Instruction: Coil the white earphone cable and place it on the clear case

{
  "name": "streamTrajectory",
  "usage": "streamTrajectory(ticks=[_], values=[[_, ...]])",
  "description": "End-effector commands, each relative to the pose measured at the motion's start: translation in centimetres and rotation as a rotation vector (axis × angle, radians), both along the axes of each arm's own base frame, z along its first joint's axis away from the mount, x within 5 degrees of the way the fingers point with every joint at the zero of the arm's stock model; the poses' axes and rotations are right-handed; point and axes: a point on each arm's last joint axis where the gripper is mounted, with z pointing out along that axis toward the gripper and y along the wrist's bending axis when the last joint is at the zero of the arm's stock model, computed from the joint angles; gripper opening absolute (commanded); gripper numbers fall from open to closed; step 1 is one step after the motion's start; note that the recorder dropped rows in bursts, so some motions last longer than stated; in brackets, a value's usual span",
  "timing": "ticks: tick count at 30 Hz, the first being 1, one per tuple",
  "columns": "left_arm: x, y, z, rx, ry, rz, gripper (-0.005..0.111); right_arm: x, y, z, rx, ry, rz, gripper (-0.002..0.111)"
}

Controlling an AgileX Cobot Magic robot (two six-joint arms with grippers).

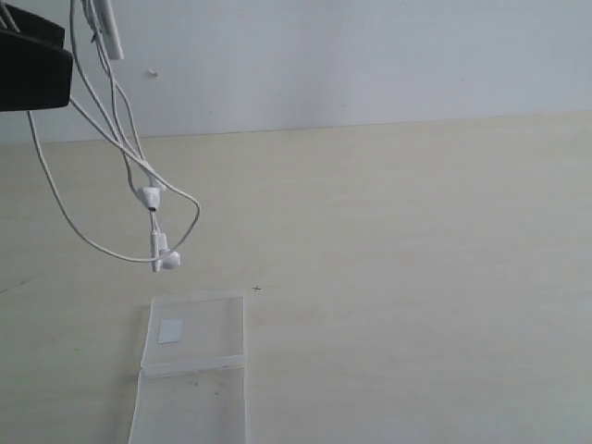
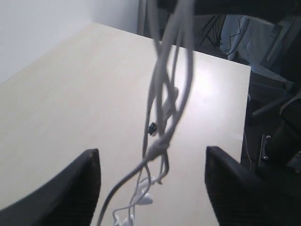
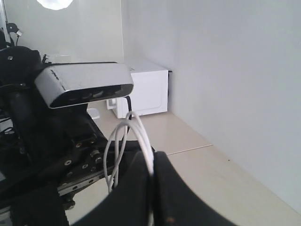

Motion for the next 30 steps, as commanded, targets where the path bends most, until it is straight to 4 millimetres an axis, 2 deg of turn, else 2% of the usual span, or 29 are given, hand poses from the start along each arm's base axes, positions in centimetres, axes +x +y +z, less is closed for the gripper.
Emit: streamTrajectory(ticks=[1,7,15,25,27,30], values=[[0.1,-0.2,0.1,-0.038,0.002,0.0,0.063,0.2,0.1,0.2,0.025,0.004,0.001,0.0],[0.1,-0.2,-0.3,-0.035,0.005,-0.005,0.063,0.6,1.0,-0.7,0.025,0.038,0.034,0.0],[0.3,-0.3,-2.3,-0.064,0.008,-0.012,0.063,0.6,1.0,-0.4,0.05,0.031,0.038,0.0],[0.6,-0.2,-2.3,-0.085,-0.018,0.014,0.062,0.5,1.0,-0.4,0.049,0.026,0.052,0.0],[0.6,-0.2,-2.3,-0.085,-0.019,0.016,0.058,0.5,1.0,-0.4,0.049,0.026,0.052,0.0],[0.6,-0.2,-2.3,-0.085,-0.019,0.016,0.046,0.5,1.0,-0.4,0.049,0.026,0.052,0.0]])
